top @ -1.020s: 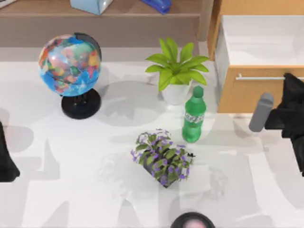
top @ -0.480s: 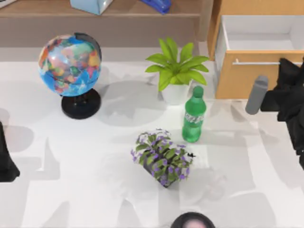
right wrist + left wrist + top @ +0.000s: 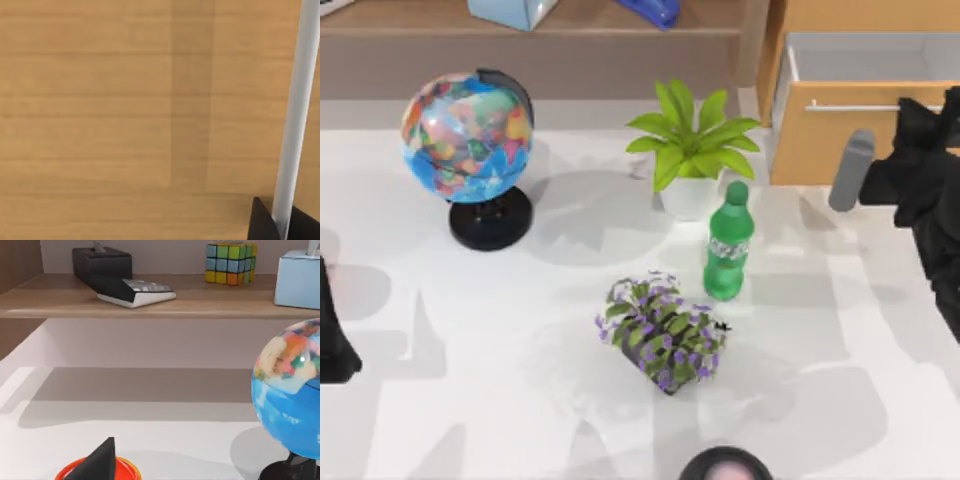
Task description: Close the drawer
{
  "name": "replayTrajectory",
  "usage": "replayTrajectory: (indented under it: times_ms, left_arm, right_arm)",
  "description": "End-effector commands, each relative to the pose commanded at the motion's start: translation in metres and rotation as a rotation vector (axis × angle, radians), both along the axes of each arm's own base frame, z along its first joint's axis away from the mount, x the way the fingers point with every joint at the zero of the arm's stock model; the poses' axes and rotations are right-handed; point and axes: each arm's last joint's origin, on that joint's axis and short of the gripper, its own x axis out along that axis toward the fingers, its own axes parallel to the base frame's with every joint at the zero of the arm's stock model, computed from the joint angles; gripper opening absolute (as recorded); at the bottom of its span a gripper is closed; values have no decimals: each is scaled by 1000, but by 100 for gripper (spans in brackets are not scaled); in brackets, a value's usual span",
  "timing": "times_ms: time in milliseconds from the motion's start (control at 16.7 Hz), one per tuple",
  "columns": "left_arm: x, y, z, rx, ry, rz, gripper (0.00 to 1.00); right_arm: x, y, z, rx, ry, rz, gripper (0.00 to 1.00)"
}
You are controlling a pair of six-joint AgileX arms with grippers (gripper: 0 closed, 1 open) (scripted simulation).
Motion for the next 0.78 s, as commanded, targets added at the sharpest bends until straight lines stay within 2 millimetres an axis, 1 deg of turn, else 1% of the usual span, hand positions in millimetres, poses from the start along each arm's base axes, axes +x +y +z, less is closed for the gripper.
replayTrajectory:
  times_ms: [120, 240, 360, 600, 780]
  left_arm:
    - [0, 0, 0, 0, 0, 0, 100]
    - [0, 0, 0, 0, 0, 0, 100]
    - [0, 0, 0, 0, 0, 0, 100]
    - [0, 0, 0, 0, 0, 0, 100]
    - [0, 0, 0, 0, 0, 0, 100]
  right_arm:
    - [14, -1, 0, 0, 3, -1, 0]
    - [25, -2, 0, 0, 3, -3, 0]
    - [28, -2, 0, 1, 2, -4, 0]
    - [27, 0, 1, 3, 3, -1, 0]
    - [40, 1, 1, 2, -2, 3, 0]
